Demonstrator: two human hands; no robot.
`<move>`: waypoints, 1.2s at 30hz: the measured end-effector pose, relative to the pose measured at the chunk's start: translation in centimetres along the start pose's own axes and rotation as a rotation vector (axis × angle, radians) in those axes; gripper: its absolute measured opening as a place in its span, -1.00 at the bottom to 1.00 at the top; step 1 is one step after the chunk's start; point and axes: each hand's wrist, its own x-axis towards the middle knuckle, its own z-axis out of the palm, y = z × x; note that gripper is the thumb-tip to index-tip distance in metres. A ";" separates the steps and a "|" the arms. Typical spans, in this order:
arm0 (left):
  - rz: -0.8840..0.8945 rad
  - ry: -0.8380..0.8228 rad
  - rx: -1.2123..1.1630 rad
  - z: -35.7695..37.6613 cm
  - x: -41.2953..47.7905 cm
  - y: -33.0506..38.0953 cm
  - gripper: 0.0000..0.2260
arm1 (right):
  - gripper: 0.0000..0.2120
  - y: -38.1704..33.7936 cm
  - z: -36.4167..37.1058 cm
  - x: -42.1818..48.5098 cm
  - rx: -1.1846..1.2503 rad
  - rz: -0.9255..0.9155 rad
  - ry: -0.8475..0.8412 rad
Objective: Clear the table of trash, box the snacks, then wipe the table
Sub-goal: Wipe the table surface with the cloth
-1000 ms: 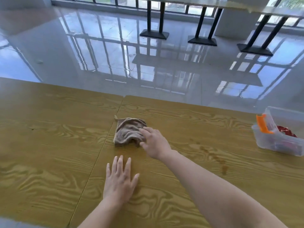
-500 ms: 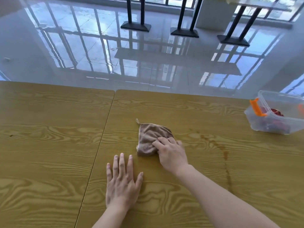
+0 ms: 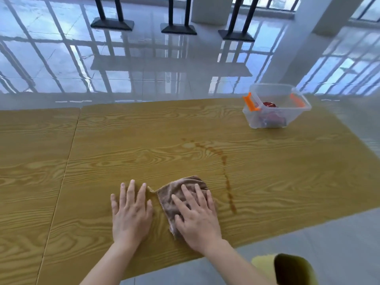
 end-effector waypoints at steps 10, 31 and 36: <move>0.043 -0.016 0.171 2.5 -0.8 2.3 -0.28 | -0.43 15.3 -0.8 -10.3 -0.114 0.091 0.101; 0.007 0.032 0.184 2.5 -0.7 2.7 -0.27 | -0.36 19.3 -3.4 -3.6 -0.120 0.548 -0.029; 0.007 0.043 0.174 2.4 -0.6 2.5 -0.29 | -0.42 13.2 -1.0 -7.6 -0.153 -0.014 -0.049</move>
